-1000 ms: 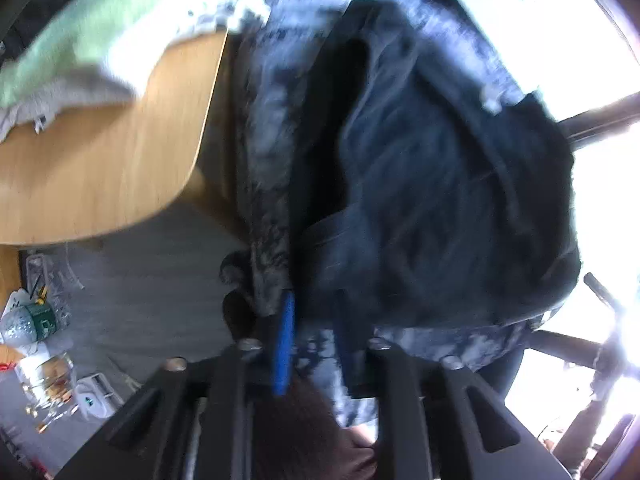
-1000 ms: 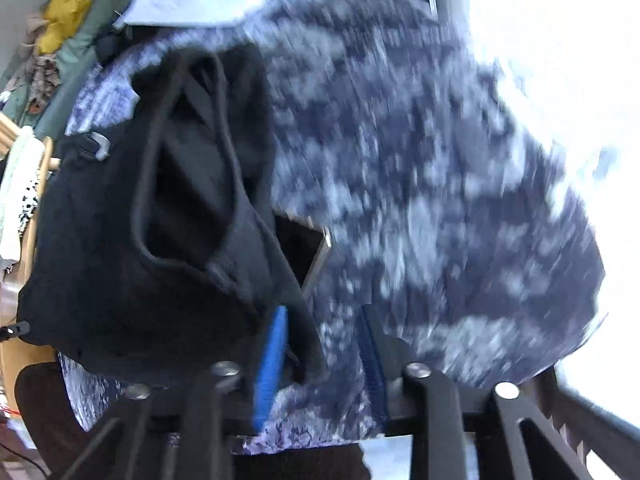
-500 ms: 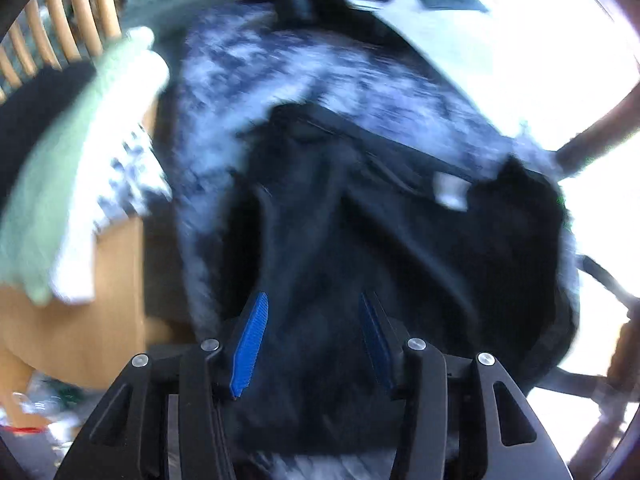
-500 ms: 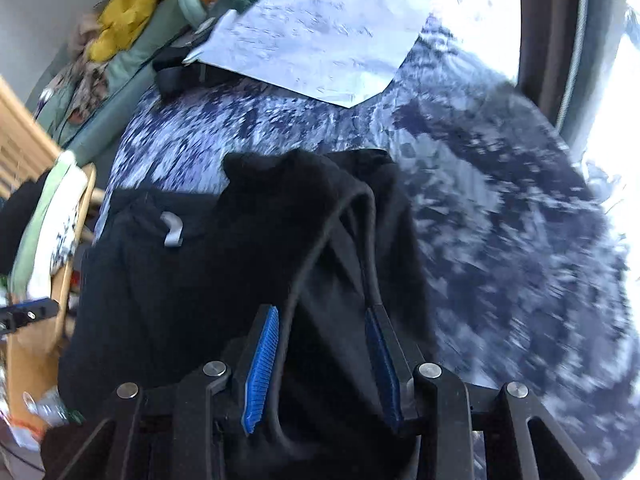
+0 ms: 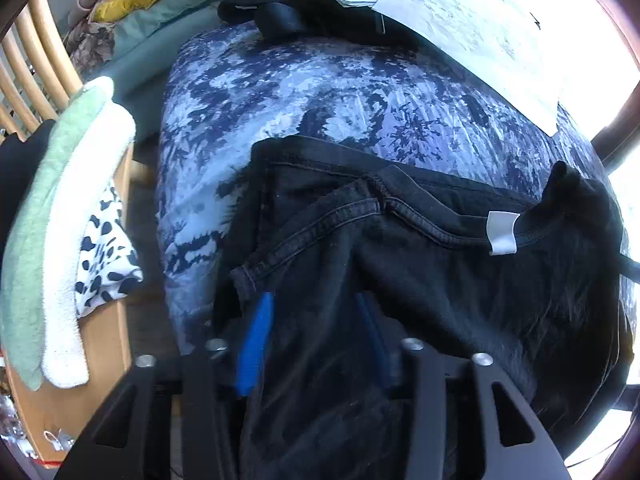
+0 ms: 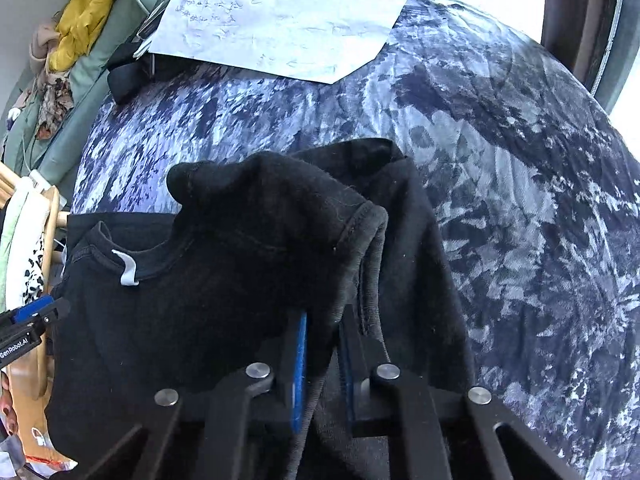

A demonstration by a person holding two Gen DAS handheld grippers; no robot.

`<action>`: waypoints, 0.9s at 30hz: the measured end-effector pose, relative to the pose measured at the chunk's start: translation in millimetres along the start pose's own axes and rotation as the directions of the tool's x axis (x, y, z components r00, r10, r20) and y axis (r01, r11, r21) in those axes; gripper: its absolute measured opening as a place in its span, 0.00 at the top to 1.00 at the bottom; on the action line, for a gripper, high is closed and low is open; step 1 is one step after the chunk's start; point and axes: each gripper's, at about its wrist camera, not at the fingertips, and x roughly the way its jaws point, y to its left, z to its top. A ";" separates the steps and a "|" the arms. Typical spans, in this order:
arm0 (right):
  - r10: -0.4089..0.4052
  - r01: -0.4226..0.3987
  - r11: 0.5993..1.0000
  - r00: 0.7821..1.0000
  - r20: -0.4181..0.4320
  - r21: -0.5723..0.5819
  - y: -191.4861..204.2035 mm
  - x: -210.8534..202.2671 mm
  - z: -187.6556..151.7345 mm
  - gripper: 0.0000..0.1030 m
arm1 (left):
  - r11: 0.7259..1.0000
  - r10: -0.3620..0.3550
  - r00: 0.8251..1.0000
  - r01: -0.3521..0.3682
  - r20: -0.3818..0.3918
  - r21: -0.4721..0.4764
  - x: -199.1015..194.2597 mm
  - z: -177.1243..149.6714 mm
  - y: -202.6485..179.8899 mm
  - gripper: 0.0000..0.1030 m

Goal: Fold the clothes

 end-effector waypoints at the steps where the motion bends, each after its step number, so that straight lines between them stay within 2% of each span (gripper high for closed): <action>1: -0.002 0.002 1.000 1.000 0.009 0.001 0.0 -1.5 0.7 0.92 | 1.000 0.003 1.000 -0.003 -0.004 0.003 1.7 0.0 0.7 0.87; 2: -0.004 0.004 1.000 1.000 0.026 0.003 0.0 -5.0 1.6 0.93 | 1.000 0.011 1.000 -0.011 -0.002 -0.001 3.3 0.4 1.9 0.96; 3: -0.004 0.003 1.000 0.999 0.045 0.008 -0.9 -9.3 2.4 0.94 | 1.000 0.019 1.000 -0.019 0.001 -0.005 4.8 0.8 3.2 0.97; 7: -0.001 -0.006 0.999 0.992 0.129 0.054 -11.2 -30.1 10.0 0.96 | 0.988 0.153 0.986 -0.153 0.061 -0.012 10.2 -1.4 18.3 0.99; 8: 0.000 -0.011 0.997 0.989 0.149 0.076 -16.3 -34.9 12.5 0.96 | 0.993 0.115 0.992 -0.114 0.048 -0.027 12.3 -2.6 24.6 0.99; 10: 0.059 -0.078 0.990 0.985 0.161 0.116 -25.1 -37.4 17.4 0.96 | 0.996 0.037 0.999 -0.037 0.000 -0.082 14.9 -4.4 34.0 0.99; 11: 0.039 -0.058 0.991 0.987 0.156 0.121 -25.8 -35.0 19.0 0.96 | 0.997 0.047 0.999 -0.046 0.014 -0.069 12.5 -3.4 30.8 0.99; 13: -0.046 0.036 0.996 0.991 0.122 0.081 -18.1 -23.2 21.2 0.96 | 0.997 0.067 0.997 -0.065 0.044 -0.042 7.7 -1.5 24.4 0.99; 16: -0.066 0.058 0.996 0.990 0.122 0.070 -12.2 -15.2 19.6 0.96 | 0.996 0.086 0.995 -0.084 0.055 -0.033 4.9 4.2 20.1 0.99; 20: -0.103 0.102 0.995 0.984 0.142 0.010 -2.8 -16.5 16.8 0.96 | 0.999 0.027 0.999 -0.026 0.022 -0.044 -3.0 8.2 21.2 0.98; 22: -0.154 0.163 0.985 0.977 0.147 -0.051 7.9 -16.5 13.7 0.96 | 0.999 -0.030 1.000 0.030 0.000 -0.023 -8.9 11.2 17.6 0.93; 23: -0.160 0.171 0.983 0.976 0.148 -0.064 10.2 -16.0 13.1 0.96 | 0.997 -0.083 0.997 0.083 -0.003 -0.005 -14.9 15.6 13.2 0.84; 24: -0.166 0.178 0.981 0.975 0.148 -0.074 12.2 -15.6 12.6 0.96 | 0.995 -0.103 0.995 0.103 -0.005 0.003 -17.1 20.2 10.0 0.71; 25: -0.161 0.173 0.983 0.976 0.147 -0.069 11.2 -16.0 13.3 0.96 | 0.992 -0.125 0.992 0.125 -0.012 0.031 -19.4 27.5 3.1 0.62; 26: -0.153 0.163 0.985 0.978 0.145 -0.061 9.2 -16.2 14.2 0.96 | 0.987 -0.146 0.989 0.147 -0.020 0.058 -21.8 34.9 -3.9 0.46; 27: -0.144 0.154 0.987 0.979 0.144 -0.056 7.7 -16.7 14.8 0.96 | 0.985 -0.151 0.988 0.151 -0.014 0.080 -23.4 42.2 -10.6 0.43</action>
